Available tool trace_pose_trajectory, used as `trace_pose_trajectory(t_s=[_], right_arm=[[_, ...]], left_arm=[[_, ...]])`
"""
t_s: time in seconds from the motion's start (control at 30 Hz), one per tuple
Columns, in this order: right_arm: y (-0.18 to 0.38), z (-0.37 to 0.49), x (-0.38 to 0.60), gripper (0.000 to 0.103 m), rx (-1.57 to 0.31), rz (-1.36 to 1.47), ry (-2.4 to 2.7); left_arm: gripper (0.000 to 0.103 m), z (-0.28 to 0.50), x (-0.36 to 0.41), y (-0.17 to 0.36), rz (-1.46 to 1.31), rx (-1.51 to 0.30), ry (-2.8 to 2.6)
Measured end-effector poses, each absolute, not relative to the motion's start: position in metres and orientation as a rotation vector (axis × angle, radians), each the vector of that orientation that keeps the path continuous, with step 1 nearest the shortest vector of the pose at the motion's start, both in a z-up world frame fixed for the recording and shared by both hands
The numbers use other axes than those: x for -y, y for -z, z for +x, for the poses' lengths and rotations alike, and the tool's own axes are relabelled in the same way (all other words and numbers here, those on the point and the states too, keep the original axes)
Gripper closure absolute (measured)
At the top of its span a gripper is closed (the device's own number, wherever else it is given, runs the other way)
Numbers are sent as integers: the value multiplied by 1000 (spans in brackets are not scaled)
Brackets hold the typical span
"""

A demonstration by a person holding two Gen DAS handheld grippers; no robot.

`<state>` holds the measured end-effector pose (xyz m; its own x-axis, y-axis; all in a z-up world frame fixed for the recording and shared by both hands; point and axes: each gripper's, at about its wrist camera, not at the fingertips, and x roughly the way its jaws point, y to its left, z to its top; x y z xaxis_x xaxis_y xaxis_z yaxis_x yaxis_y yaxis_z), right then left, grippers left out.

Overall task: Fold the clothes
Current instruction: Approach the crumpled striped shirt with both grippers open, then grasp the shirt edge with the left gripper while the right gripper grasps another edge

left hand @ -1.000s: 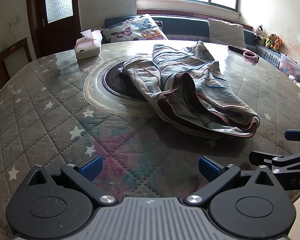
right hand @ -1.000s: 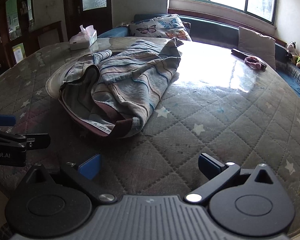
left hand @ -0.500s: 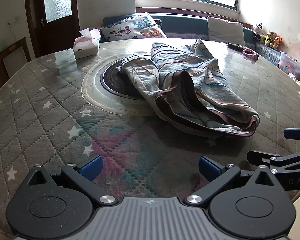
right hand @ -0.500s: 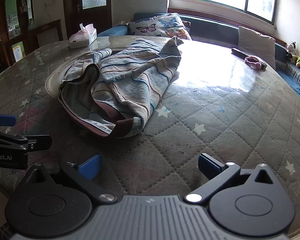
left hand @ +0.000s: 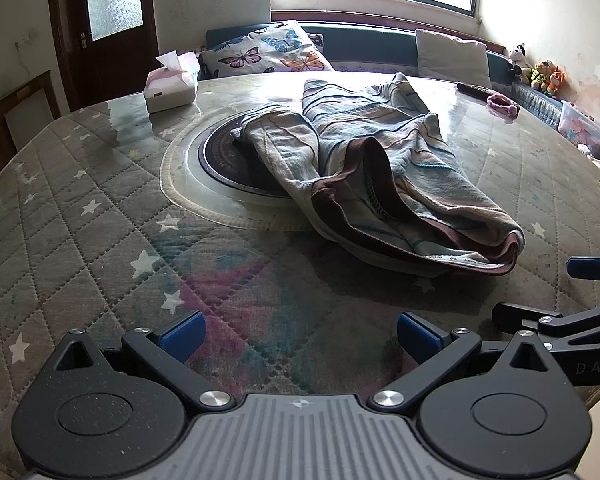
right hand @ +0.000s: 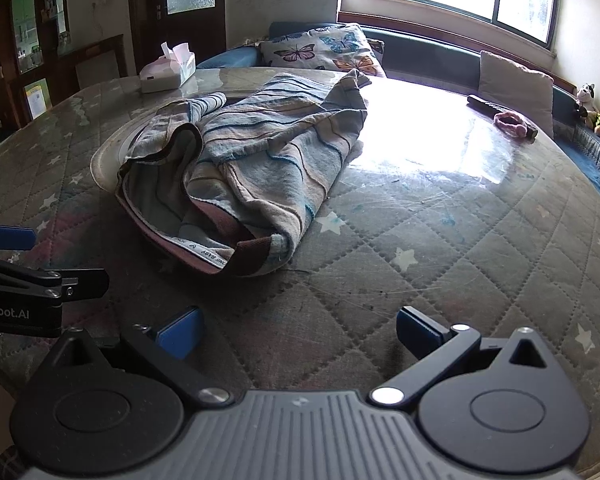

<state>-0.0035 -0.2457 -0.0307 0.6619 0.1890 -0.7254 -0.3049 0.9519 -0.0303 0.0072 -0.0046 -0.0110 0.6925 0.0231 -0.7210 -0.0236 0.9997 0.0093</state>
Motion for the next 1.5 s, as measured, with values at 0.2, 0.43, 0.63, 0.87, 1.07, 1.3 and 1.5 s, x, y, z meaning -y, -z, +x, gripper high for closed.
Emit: trace_pose_trajectory(t_s=[0.2,0.43,0.63,0.87,1.07,1.3,1.5], right_arm=[[31,-1,244,0,-805,-156,-283],[31,3,241,0,-811,-154,-297],[29,7,239,0,-812,-151,-307],[23,16,238,0,-800,-151,-324],[14,27,237,0,-781,-154,-343],[0,43,236,5,-756,-150,-374],[-17,63,228,11,-724,-156,-409]], left_arm=[[0,10,4,11,0,-809,-20],[0,15,4,11,-2,-812,-18],[0,20,2,10,-3,-814,-13],[0,31,-2,2,-8,-798,-14],[1,45,-8,-7,-17,-783,-20],[8,66,-22,-23,-53,-758,-27],[16,98,-40,-37,-78,-725,-48]])
